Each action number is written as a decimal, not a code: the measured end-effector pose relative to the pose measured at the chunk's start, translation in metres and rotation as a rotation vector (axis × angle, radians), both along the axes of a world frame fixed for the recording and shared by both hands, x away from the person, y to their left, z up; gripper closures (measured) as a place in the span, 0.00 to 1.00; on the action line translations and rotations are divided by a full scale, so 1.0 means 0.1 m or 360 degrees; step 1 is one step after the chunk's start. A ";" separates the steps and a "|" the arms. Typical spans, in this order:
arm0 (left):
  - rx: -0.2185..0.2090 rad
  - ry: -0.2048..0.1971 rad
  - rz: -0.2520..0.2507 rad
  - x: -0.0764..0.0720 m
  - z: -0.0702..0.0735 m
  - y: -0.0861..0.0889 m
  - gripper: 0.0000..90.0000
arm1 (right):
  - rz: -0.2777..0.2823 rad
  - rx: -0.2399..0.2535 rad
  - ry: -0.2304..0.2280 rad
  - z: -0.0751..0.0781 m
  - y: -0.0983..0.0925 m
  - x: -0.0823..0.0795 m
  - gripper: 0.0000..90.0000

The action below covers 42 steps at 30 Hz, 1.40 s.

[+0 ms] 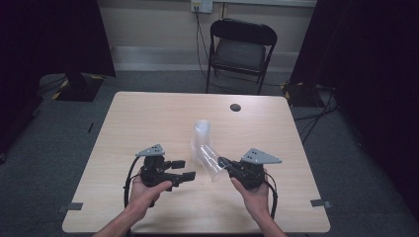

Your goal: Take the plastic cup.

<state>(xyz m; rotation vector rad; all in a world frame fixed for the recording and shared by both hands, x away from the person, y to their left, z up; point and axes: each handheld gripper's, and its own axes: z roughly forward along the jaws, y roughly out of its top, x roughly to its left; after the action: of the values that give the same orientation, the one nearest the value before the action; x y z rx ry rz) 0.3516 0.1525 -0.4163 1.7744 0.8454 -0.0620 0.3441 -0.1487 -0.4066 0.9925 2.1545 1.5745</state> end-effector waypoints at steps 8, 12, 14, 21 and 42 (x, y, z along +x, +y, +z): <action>0.0159 -0.0101 -0.0014 -0.04 -0.08 0.02 0.29 | 0.0093 0.0008 0.0142 0.00 -0.06 0.06 0.99; 0.0200 -0.0122 -0.0082 -0.06 -0.12 -0.03 0.26 | 0.0145 -0.0024 0.0189 0.01 -0.07 0.07 1.00; 0.0203 -0.0134 -0.0112 -0.07 -0.14 -0.06 0.24 | 0.0169 -0.0055 0.0218 0.01 -0.06 0.08 1.00; 0.0262 -0.0193 -0.0162 -0.12 -0.19 -0.12 0.30 | 0.0275 -0.0174 0.0355 -0.02 -0.01 0.11 1.00; 0.0630 -0.0506 -0.0252 -0.27 -0.18 -0.34 0.24 | 0.0497 -0.0356 0.0690 -0.14 0.12 0.18 1.00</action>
<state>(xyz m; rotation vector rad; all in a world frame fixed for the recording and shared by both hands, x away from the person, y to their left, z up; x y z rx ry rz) 0.3246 0.1190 -0.4346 2.1468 0.5078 0.2959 0.3620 -0.1372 -0.4203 1.0368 2.8276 1.2810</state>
